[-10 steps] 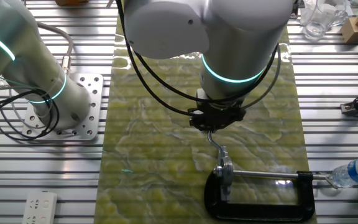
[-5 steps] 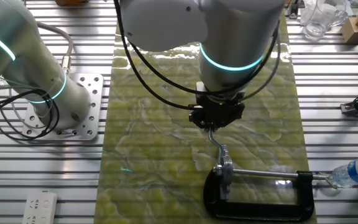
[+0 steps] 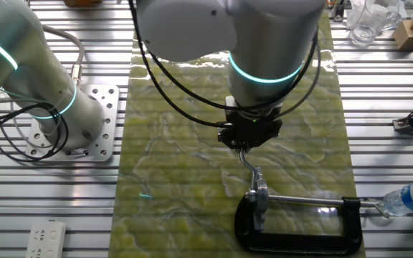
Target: Pull up the lever
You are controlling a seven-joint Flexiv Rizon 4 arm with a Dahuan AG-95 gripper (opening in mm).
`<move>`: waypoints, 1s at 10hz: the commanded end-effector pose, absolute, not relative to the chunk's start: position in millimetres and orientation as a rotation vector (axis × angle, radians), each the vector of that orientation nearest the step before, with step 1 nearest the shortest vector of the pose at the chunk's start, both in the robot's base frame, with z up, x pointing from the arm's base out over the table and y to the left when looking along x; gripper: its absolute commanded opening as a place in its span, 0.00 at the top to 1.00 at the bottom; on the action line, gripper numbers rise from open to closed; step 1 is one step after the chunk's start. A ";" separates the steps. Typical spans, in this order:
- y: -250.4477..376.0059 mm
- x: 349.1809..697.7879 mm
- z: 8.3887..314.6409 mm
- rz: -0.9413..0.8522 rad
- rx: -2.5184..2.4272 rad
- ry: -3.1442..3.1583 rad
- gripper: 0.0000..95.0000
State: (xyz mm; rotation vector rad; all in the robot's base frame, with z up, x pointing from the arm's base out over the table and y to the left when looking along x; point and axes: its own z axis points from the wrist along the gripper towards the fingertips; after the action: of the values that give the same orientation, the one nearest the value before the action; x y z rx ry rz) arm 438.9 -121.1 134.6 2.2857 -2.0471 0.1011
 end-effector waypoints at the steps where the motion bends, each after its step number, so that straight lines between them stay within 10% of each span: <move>1: -121.4 437.5 158.2 0.103 2.291 -2.041 1.00; 10: -137.2 433.1 163.4 0.063 2.369 -2.003 1.00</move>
State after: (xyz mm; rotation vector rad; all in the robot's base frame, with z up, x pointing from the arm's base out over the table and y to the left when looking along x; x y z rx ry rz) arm 433.7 -137.0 143.4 2.3703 -2.0032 0.0643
